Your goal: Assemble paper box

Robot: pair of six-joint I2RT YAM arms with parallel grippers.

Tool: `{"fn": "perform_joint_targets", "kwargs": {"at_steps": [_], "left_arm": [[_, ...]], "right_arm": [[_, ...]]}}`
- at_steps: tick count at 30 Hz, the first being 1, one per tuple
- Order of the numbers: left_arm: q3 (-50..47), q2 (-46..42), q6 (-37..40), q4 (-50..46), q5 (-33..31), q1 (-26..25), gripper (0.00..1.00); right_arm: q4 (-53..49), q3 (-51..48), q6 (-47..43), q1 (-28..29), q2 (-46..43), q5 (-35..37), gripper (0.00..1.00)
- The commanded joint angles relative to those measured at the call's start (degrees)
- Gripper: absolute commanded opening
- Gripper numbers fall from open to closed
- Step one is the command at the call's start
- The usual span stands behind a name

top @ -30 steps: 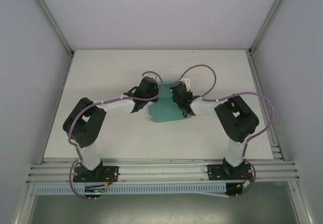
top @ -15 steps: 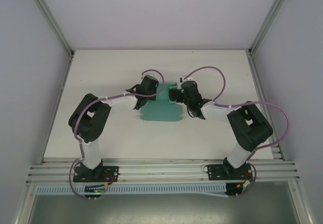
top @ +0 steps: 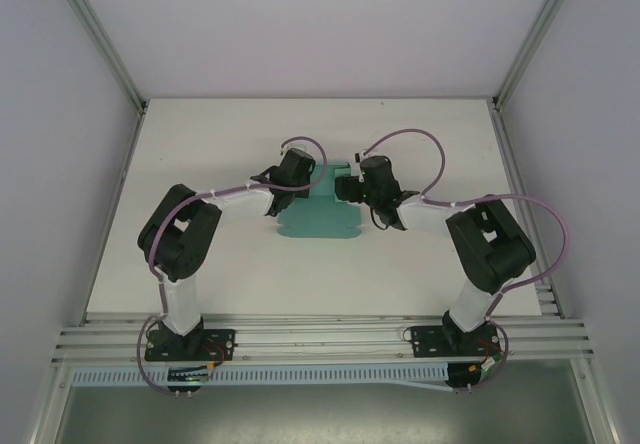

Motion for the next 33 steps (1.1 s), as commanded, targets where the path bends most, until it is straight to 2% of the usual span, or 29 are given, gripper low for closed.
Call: {"fn": "perform_joint_targets", "kwargs": {"at_steps": [1,6,13,15,18,21,28,31,33], "left_arm": [[-1.4,3.1,2.0,-7.1,-1.0,0.5,0.0],[-1.8,2.5,2.6,-6.5,-0.5,0.5,0.0],[-2.7,1.7,3.4,-5.4,-0.1,0.5,0.0],[-2.8,1.5,3.5,-5.4,-0.3,0.5,0.0],[-3.0,1.4,3.6,-5.6,-0.7,0.5,0.0],[-3.1,1.3,3.6,-5.6,-1.0,0.4,0.0],[-3.4,0.3,3.4,-5.4,-1.0,0.2,0.0],[-3.2,0.0,3.3,-6.2,-1.9,0.0,0.0],[-2.9,-0.1,3.0,-6.8,-2.7,-0.1,0.0]], "right_arm": [[-2.6,1.2,-1.1,-1.4,2.6,-3.9,0.7],[-3.8,2.5,-1.0,-1.6,5.5,-2.3,0.7],[-5.7,7.2,-0.2,-1.7,8.7,2.2,0.56],[-6.7,8.4,0.0,-1.6,9.5,3.6,0.51],[-7.0,8.6,0.7,-1.6,9.4,5.3,0.33],[-8.6,8.5,0.5,-1.6,8.9,7.0,0.23],[-13.5,9.8,1.1,-1.3,10.8,10.7,0.2],[-20.6,13.2,2.5,-0.6,12.6,16.9,0.12],[-26.3,15.5,3.6,-0.4,13.4,22.1,0.1]]}}
